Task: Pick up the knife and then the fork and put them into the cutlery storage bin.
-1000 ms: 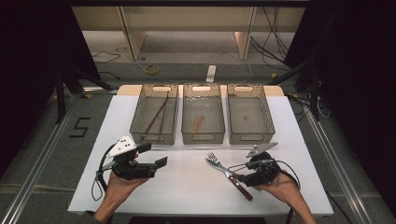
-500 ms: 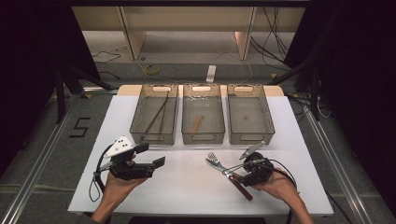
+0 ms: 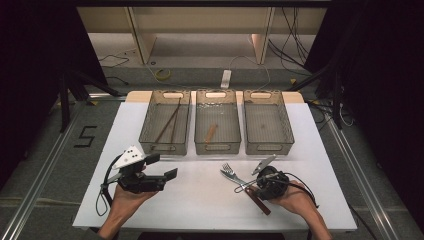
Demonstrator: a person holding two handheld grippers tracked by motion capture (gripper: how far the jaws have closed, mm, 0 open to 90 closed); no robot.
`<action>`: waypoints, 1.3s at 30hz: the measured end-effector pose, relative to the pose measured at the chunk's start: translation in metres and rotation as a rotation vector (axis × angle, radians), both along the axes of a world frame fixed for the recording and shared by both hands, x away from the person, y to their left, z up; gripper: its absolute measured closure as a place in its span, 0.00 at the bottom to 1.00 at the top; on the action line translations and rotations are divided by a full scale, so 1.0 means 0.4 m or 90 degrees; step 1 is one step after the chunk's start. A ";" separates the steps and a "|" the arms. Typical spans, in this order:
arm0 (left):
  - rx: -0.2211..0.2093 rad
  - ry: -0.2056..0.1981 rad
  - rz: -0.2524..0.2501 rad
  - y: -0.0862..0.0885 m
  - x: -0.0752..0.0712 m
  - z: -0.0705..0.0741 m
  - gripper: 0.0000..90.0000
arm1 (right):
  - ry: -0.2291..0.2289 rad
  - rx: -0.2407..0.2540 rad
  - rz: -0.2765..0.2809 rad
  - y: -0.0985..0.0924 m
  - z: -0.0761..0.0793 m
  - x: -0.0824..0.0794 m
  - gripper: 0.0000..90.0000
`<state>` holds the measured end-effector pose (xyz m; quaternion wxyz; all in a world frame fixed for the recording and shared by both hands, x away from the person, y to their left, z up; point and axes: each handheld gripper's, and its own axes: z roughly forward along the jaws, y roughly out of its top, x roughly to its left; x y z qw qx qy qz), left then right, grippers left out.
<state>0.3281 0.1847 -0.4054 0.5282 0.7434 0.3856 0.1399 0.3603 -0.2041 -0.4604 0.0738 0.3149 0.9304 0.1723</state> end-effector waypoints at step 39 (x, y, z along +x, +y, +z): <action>0.005 -0.005 0.004 0.002 -0.001 0.002 0.17 | -0.029 0.015 0.020 -0.002 0.024 -0.015 0.86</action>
